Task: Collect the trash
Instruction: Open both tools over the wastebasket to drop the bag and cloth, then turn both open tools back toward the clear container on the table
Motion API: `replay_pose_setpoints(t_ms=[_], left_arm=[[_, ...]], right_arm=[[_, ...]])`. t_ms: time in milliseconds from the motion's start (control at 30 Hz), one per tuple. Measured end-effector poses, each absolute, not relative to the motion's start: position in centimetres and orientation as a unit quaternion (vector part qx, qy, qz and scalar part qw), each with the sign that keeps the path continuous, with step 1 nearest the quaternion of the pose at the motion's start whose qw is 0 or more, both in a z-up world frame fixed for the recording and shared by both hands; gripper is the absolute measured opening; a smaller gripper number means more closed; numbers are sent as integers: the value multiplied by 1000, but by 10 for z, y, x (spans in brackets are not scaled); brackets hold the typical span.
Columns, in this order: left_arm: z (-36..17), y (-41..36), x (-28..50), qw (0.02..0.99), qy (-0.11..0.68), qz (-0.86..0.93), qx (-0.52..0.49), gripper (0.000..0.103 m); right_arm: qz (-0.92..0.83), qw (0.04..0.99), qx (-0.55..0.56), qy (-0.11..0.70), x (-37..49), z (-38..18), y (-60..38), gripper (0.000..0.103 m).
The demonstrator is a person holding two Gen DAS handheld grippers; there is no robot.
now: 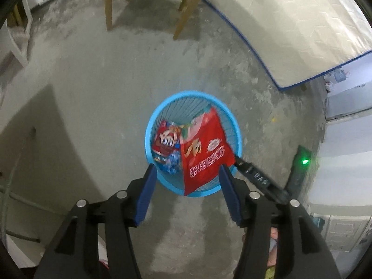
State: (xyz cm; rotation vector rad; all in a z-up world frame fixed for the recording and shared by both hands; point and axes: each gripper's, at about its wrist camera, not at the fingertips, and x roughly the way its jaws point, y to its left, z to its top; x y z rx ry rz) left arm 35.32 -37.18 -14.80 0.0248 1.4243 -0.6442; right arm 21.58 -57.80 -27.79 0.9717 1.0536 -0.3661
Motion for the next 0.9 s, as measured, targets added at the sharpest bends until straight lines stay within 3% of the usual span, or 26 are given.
replay_pose_setpoints(t_ms=[233,467,700,900], left_arm=[[-74,-341,329,744,590,-313,26,63],[7,-241,248,803,486,-342,44,78],[12,-123,180,841,456,-290,41,79],[10,-19,143,874,434,-217,-31,79]], right_arm=[[-173,754,457,440,184,-262,-586,61],[-139,792,451,387,132,-214,-563,63],[-74,832,407,369,103,-147,-515,65],[4,865,346,364,124,-88,-453,69]])
